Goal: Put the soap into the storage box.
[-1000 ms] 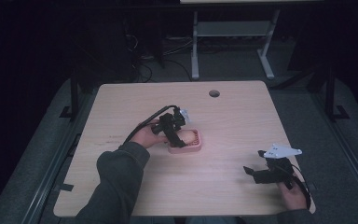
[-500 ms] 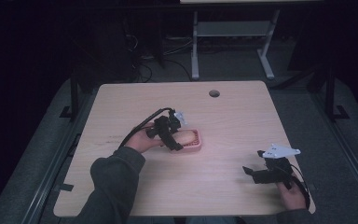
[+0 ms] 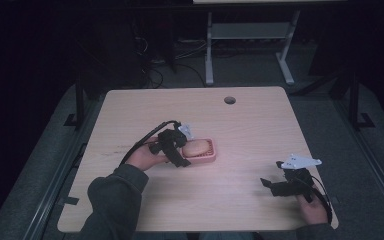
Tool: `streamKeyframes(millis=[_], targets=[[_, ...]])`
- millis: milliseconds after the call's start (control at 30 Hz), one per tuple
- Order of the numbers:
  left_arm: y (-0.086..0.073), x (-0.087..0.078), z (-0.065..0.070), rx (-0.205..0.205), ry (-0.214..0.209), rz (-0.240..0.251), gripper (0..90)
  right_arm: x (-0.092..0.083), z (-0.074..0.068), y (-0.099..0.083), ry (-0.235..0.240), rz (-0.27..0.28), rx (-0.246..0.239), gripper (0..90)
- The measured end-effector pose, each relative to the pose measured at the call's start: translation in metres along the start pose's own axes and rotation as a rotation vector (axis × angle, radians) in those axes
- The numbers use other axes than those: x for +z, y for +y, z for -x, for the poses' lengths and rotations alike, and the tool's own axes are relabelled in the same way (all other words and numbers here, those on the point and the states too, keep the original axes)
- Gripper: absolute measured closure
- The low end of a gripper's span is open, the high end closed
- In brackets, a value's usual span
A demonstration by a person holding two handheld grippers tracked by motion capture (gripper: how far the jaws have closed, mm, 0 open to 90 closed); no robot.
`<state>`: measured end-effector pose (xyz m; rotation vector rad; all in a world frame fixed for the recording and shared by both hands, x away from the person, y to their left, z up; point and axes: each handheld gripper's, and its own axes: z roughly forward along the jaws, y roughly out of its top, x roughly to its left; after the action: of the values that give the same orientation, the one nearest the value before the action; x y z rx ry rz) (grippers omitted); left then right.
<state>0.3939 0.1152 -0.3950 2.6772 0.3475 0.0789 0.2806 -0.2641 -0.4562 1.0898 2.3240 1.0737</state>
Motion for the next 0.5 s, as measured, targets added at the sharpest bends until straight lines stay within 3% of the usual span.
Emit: streamKeyframes(millis=[133, 500], targets=[[-0.006, -0.003, 0.003, -0.007, -0.001, 0.024, 22.1, 0.001, 0.001, 0.0, -0.003, -0.003, -0.006, 14.1], [-0.021, -0.007, 0.009, -0.023, 0.007, 0.027, 22.1, 0.001, 0.002, -0.001, -0.008, -0.005, 0.0, 14.1]])
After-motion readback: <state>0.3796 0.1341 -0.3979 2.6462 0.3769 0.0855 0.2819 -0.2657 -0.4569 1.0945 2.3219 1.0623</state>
